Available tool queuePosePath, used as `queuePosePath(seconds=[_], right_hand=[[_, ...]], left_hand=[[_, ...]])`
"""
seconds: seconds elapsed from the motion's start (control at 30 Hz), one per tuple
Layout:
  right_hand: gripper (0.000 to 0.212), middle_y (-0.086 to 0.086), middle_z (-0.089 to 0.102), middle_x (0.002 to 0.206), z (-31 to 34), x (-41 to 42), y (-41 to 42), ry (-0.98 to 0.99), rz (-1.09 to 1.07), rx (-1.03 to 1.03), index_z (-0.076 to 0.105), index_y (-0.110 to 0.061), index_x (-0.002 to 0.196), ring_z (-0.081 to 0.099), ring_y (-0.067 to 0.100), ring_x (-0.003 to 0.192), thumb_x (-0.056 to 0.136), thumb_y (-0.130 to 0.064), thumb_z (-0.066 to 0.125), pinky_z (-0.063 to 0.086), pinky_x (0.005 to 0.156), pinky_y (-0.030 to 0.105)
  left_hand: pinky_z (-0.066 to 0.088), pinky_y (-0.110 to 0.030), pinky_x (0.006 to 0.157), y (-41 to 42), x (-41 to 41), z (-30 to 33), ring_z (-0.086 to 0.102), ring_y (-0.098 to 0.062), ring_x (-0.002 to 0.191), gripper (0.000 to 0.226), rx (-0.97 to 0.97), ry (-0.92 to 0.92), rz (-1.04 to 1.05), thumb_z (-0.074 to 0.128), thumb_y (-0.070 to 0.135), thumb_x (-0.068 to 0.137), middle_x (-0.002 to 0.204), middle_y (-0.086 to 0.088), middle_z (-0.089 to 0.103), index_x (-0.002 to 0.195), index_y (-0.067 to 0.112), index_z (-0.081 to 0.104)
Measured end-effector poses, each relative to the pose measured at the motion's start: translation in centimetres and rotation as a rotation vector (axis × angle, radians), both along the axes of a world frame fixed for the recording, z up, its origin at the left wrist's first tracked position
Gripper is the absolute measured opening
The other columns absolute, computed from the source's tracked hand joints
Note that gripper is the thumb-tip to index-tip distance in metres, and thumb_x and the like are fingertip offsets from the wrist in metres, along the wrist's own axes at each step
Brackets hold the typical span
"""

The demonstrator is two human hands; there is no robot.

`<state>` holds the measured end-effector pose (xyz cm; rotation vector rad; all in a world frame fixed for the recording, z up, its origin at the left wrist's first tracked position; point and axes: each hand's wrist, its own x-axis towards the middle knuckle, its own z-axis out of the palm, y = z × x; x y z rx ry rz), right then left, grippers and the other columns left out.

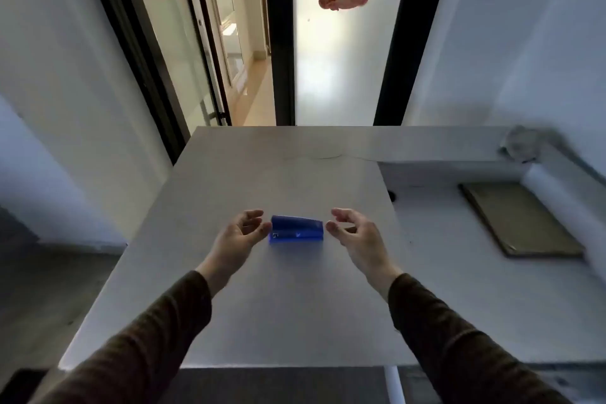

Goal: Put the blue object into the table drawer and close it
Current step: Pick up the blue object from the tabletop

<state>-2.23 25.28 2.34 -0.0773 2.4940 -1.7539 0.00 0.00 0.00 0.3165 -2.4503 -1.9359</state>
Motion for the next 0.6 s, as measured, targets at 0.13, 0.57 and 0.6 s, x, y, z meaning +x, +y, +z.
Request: queuePosePath(seconds=[0.13, 0.57, 0.6], right_hand=[[0.053, 0.011, 0.061, 0.136, -1.2, -0.8, -0.5, -0.051, 0.040, 0.051, 0.055, -0.013, 0.140, 0.065, 0.028, 0.108, 0.092, -0.029, 0.070, 0.055, 0.098, 0.046], [0.055, 0.011, 0.066, 0.129, -4.6, -3.0, -1.9, -0.131, 0.022, 0.012, 0.053, -0.007, 0.141, 0.069, 0.023, 0.103, 0.091, -0.021, 0.072, 0.061, 0.084, 0.029], [0.053, 0.010, 0.068, 0.122, -4.7, -3.0, -1.9, -0.139, 0.017, 0.004, 0.054, -0.006, 0.140, 0.069, 0.021, 0.095, 0.091, -0.020, 0.071, 0.060, 0.080, 0.026]], left_hand=[[0.044, -0.018, 0.090, 0.3, -0.4, -0.5, 0.059, -0.016, 0.120, 0.059, -0.021, -0.055, -0.045, 0.070, 0.034, 0.087, 0.125, 0.000, 0.062, 0.140, 0.014, 0.052], [0.046, -0.026, 0.099, 2.2, -1.6, -1.7, 0.062, -0.018, 0.110, 0.047, -0.003, -0.034, -0.035, 0.061, 0.024, 0.096, 0.120, -0.006, 0.065, 0.139, 0.006, 0.052], [0.047, -0.027, 0.101, 2.2, -1.6, -1.7, 0.062, -0.019, 0.110, 0.046, -0.004, -0.038, -0.032, 0.061, 0.024, 0.096, 0.119, -0.006, 0.066, 0.137, 0.007, 0.053]])
